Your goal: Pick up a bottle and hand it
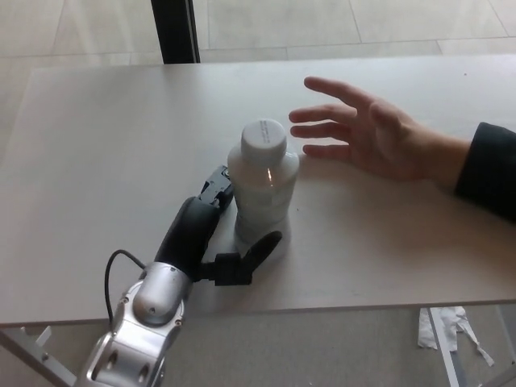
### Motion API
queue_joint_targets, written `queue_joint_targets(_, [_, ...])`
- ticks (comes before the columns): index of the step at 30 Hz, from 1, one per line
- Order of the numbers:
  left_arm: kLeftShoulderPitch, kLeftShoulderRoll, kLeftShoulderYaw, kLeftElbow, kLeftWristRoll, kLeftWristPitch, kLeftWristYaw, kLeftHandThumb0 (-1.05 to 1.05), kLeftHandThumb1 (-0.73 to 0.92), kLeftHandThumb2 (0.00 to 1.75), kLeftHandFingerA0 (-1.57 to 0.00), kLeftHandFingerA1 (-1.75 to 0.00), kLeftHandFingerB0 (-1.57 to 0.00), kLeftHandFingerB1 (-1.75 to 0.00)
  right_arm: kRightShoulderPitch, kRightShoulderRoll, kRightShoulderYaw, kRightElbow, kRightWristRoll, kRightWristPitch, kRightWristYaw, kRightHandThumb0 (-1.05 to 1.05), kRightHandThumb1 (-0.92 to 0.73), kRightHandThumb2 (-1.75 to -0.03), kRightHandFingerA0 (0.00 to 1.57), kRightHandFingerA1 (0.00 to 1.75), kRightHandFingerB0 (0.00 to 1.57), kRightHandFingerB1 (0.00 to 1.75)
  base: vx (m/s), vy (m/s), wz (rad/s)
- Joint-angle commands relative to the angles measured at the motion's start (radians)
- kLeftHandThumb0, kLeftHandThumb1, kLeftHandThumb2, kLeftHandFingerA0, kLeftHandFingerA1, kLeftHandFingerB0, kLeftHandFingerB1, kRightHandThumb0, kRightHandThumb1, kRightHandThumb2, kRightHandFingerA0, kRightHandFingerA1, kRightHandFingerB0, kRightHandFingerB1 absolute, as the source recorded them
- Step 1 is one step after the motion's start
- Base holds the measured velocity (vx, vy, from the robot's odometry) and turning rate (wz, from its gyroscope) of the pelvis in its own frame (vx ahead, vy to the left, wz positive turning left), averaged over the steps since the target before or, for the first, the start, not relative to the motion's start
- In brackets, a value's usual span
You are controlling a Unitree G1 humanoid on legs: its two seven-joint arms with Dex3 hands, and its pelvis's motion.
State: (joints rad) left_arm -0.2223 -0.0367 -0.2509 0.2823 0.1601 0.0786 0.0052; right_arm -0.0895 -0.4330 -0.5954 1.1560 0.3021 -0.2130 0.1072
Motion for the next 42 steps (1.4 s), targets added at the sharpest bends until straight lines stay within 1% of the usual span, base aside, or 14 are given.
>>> queue_joint_targets(1, [-0.063, -0.099, 0.03, 0.068, 0.109, 0.051, 0.272, -0.9, 0.55, 0.86, 0.0, -0.16, 0.0, -0.08, -0.014, 0.006, -0.01, -0.016, 0.033, 0.022, -0.002, -1.05, -0.15, -1.05, 0.45, 1.52, 0.2, 1.17, 0.0, 0.0, 0.0])
queue_joint_targets(6, [-0.157, -0.192, 0.048, 0.161, 0.154, 0.131, 0.431, -0.74, 0.37, 0.68, -0.08, -0.63, 0.0, 0.0, -0.01, 0.014, 0.011, -0.027, 0.013, 0.004, -0.002, -1.05, -0.32, -0.8, 0.83, 1.46, 0.1, 1.43, 0.0, 0.0, 0.0])
queue_joint_targets(11, [-0.193, -0.22, 0.036, 0.211, 0.183, 0.165, 0.472, -0.68, 0.34, 0.66, -0.19, -0.78, 0.0, 0.0, -0.009, 0.018, 0.011, -0.028, 0.013, 0.001, -0.005, -1.05, -0.19, -1.05, 0.59, 1.52, 0.19, 1.12, 0.0, 0.0, 0.0])
queue_joint_targets(15, [-0.229, -0.255, 0.024, 0.273, 0.186, 0.099, 0.513, -0.4, 0.41, 0.53, -0.7, -0.82, 0.0, 0.0, -0.015, 0.016, 0.024, -0.028, -0.001, -0.001, -0.008, -1.05, -0.29, -0.89, 0.53, 1.57, 0.04, 1.47, 0.0, 0.0, 0.0])
queue_joint_targets(16, [-0.235, -0.263, 0.019, 0.277, 0.189, 0.107, 0.514, -0.38, 0.43, 0.55, -0.69, -1.46, 0.0, 0.0, -0.018, 0.018, 0.022, -0.027, 0.002, -0.001, -0.007, -1.05, -0.31, -0.83, 0.74, 1.52, 0.12, 1.39, 0.0, 0.0, 0.0])
queue_joint_targets(20, [-0.262, -0.281, -0.032, 0.315, 0.238, 0.12, 0.53, -0.08, 0.65, 0.8, -1.03, -1.3, -0.04, -0.3, -0.02, 0.036, 0.021, -0.057, 0.011, 0.016, -0.025, -1.05, -0.28, -0.91, 0.52, 1.64, 0.18, 1.35, 0.0, 0.0, 0.0])
queue_joint_targets(23, [-0.255, -0.26, -0.093, 0.303, 0.278, 0.143, 0.479, 0.02, 0.7, 0.99, -0.88, -1.55, -0.93, -1.0, -0.018, 0.042, 0.017, -0.065, 0.015, 0.015, -0.033, -1.05, -0.32, -0.87, 0.59, 1.6, 0.14, 1.44, 0.0, 0.0, 0.0])
queue_joint_targets(30, [-0.234, -0.223, -0.116, 0.321, 0.281, 0.132, 0.493, -0.02, 0.74, 0.94, -0.79, -1.75, -0.7, -1.67, -0.008, 0.034, 0.016, -0.047, 0.012, -0.013, -0.015, -1.05, -0.39, -0.83, 0.7, 1.52, 0.16, 1.34, 0.0, 0.0, 0.0])
queue_joint_targets(31, [-0.233, -0.218, -0.113, 0.327, 0.282, 0.122, 0.504, -0.04, 0.74, 0.93, -0.8, -1.75, -0.68, -1.68, -0.009, 0.035, 0.015, -0.046, 0.013, -0.018, -0.017, -1.05, -0.38, -0.86, 0.58, 1.58, 0.18, 1.33, 0.0, 0.0, 0.0])
queue_joint_targets(32, [-0.225, -0.206, -0.101, 0.325, 0.275, 0.092, 0.515, -0.07, 0.73, 0.99, -0.88, -1.75, -0.71, -1.75, -0.011, 0.036, 0.012, -0.042, 0.017, -0.017, -0.013, -1.05, -0.4, -0.85, 1.38, 1.21, 0.16, 1.39, 0.0, 0.0, 0.0])
queue_joint_targets(35, [-0.228, -0.19, -0.081, 0.32, 0.265, 0.058, 0.521, -0.17, 0.65, 1.11, -1.18, -1.5, -1.01, -1.37, -0.009, 0.039, 0.013, -0.052, 0.015, -0.02, -0.02, -1.05, -0.24, -1.08, 1.22, 1.27, 0.23, 1.08, 0.0, 0.0, 0.0])
queue_joint_targets(37, [-0.234, -0.193, -0.076, 0.305, 0.265, 0.077, 0.508, -0.13, 0.64, 1.13, -1.22, -1.53, -0.99, -1.38, -0.004, 0.036, 0.02, -0.056, 0.008, -0.021, -0.022, -1.05, -0.42, -0.85, 1.18, 1.28, 0.15, 1.41, 0.0, 0.0, 0.0])
queue_joint_targets(38, [-0.242, -0.192, -0.073, 0.305, 0.267, 0.079, 0.509, -0.05, 0.68, 1.1, -0.87, -1.75, -0.67, -1.74, -0.005, 0.035, 0.023, -0.052, 0.005, -0.022, -0.024, -1.05, -0.42, -0.83, 1.11, 1.31, 0.15, 1.4, 0.0, 0.0, 0.0])
queue_joint_targets(42, [-0.285, -0.185, -0.062, 0.288, 0.271, 0.086, 0.497, -0.14, 0.64, 1.09, -1.15, -1.52, -0.92, -1.36, -0.012, 0.039, 0.019, -0.048, 0.013, -0.015, -0.027, -1.05, -0.39, -0.85, 1.0, 1.37, 0.17, 1.43, 0.0, 0.0, 0.0])
